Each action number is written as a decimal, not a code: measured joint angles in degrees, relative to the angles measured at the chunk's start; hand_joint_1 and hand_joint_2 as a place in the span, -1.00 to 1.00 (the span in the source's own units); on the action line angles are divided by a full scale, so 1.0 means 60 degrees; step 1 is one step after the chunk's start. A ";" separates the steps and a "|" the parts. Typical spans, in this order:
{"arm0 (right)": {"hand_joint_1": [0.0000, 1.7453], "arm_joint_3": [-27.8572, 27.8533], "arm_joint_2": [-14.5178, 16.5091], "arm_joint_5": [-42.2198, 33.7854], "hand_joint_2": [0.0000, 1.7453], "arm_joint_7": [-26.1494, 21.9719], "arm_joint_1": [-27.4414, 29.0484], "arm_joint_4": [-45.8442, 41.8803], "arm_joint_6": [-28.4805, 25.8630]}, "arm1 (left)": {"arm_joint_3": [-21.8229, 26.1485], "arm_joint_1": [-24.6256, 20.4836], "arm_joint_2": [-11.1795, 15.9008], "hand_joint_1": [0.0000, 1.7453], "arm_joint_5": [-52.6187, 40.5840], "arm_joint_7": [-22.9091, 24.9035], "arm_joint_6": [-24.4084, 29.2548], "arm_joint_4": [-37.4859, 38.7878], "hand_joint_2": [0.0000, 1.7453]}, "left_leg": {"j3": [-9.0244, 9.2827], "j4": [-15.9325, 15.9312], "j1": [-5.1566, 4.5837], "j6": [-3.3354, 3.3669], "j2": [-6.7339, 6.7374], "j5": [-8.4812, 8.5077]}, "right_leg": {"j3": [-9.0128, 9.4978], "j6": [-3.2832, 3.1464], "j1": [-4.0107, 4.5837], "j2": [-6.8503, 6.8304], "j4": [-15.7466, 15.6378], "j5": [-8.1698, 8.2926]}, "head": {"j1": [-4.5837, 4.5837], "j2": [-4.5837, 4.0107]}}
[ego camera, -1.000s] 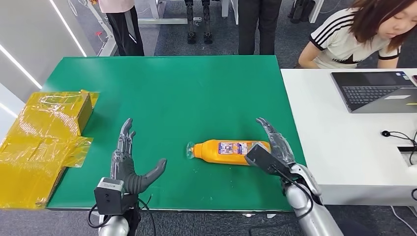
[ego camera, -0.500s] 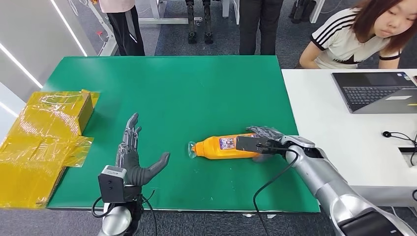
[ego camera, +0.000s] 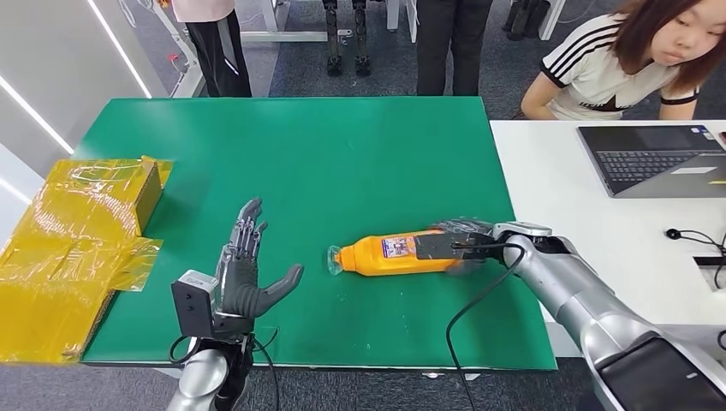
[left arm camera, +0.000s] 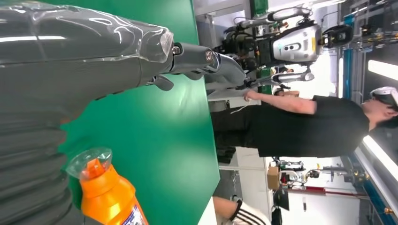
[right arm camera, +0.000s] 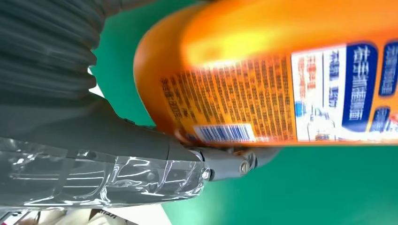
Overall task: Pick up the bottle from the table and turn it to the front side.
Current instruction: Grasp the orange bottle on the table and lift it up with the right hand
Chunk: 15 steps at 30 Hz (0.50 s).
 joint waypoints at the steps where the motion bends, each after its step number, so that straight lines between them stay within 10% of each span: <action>1: 0.76 0.0093 -0.0041 -0.0062 1.00 -0.0037 -0.0020 0.0000 -0.0019 | 0.0000 -0.0013 0.0011 -1.00 0.0046 -0.0001 -0.0038 0.0034 1.00 | 0.0000 0.0000 0.0000 0.0000 0.0000 0.0000 | 0.0000 0.0000 0.0000 0.0001 0.0000 0.0000 | 0.0000 0.0000; 15: 1.00 0.1226 -0.0290 -0.1136 1.00 -0.0446 -0.0144 0.0067 -0.0621 | 0.0000 -0.0089 0.0077 -1.00 0.0562 -0.0023 -0.0402 0.0418 1.00 | 0.0001 0.0000 0.0001 0.0000 0.0001 0.0000 | 0.0000 0.0000 0.0001 0.0001 0.0000 0.0000 | 0.0000 0.0000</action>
